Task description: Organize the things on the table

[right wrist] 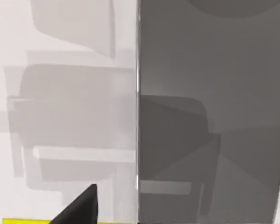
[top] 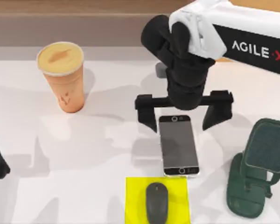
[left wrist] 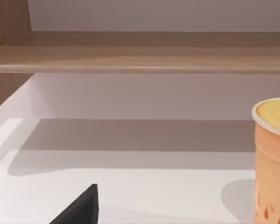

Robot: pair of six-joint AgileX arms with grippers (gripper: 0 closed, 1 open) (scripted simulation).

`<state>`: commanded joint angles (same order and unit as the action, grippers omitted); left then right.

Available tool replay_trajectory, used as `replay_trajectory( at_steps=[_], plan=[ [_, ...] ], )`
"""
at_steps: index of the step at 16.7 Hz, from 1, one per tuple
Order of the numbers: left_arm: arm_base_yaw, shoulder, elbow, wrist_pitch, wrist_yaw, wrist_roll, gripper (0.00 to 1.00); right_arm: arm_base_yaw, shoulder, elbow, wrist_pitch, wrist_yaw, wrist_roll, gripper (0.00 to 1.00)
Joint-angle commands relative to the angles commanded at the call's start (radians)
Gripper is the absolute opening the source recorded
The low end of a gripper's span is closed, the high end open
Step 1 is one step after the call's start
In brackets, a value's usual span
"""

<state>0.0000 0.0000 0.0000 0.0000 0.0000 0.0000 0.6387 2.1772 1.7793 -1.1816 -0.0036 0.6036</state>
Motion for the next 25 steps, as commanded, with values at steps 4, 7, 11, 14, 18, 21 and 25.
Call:
replay_trajectory(
  at_steps=[4,7,11,14,18,21,25],
  plan=[
    [0.0,0.0,0.0,0.0,0.0,0.0,1.0,-0.002,0.03,-0.069,0.098,0.001,0.002,1.0],
    [0.0,0.0,0.0,0.0,0.0,0.0,1.0,-0.001,0.062,-0.136,0.204,0.001,0.003,1.0],
    [0.0,0.0,0.0,0.0,0.0,0.0,1.0,-0.001,0.073,-0.161,0.235,0.001,0.003,1.0],
    [0.0,0.0,0.0,0.0,0.0,0.0,1.0,-0.001,0.073,-0.161,0.235,0.001,0.003,0.85],
    [0.0,0.0,0.0,0.0,0.0,0.0,1.0,-0.001,0.073,-0.161,0.235,0.001,0.003,0.55],
    [0.0,0.0,0.0,0.0,0.0,0.0,1.0,-0.001,0.073,-0.161,0.235,0.001,0.003,0.32],
    [0.0,0.0,0.0,0.0,0.0,0.0,1.0,-0.001,0.073,-0.161,0.235,0.001,0.003,0.02]
  ],
)
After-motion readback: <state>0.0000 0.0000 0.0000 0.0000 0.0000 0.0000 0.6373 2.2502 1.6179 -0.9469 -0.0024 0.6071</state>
